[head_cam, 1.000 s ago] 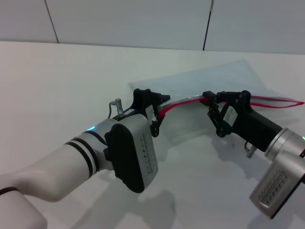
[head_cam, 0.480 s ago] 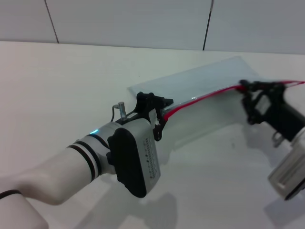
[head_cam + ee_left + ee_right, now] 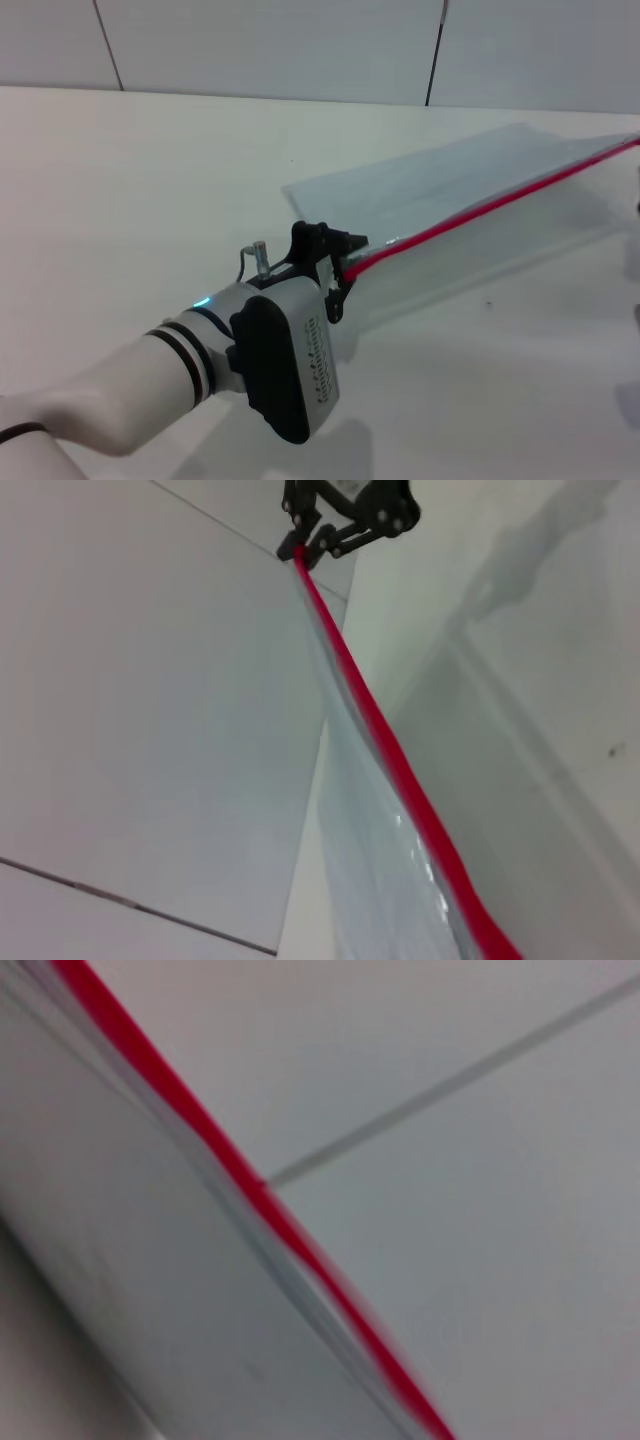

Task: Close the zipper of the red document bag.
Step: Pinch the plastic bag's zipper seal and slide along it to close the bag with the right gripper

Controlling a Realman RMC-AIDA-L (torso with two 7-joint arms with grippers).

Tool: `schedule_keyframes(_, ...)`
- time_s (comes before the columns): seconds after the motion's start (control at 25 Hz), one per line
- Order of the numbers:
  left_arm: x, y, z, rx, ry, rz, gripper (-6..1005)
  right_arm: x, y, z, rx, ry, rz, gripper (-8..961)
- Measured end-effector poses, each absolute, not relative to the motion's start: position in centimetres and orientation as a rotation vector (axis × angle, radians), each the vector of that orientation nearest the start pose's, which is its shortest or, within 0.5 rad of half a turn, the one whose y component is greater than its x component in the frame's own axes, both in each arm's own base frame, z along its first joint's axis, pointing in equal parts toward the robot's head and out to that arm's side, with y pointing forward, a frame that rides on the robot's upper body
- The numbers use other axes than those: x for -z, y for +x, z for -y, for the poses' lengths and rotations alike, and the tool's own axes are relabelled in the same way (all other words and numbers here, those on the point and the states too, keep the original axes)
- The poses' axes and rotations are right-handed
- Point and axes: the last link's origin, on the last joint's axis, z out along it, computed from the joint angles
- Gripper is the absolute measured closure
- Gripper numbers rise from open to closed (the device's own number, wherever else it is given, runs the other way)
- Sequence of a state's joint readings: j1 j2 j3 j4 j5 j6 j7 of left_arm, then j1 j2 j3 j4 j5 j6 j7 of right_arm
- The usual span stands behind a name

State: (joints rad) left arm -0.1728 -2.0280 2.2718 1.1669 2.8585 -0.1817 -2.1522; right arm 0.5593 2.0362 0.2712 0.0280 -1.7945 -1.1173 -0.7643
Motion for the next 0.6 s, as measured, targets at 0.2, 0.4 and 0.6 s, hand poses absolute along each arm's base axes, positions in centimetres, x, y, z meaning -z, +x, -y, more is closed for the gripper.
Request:
schedule_keyframes(0.2, 11.3, -19.7, -29.5, -0.043, -2.176, -0.596, 944, -1.0, 33.4, -36.4, 0.164, -1.639, 0.357, 838)
schedule_keyframes(0.4, 11.3, -19.9, -29.7, -0.037, -2.165, -0.601, 950, -0.7, 32.6, -36.3, 0.109, -1.613, 0.326, 832)
schedule_keyframes(0.6, 10.7, -20.0, -30.2, 0.033, -2.114, -0.536, 937, 0.0, 31.4, -35.4, 0.014, -1.586, 0.318, 826)
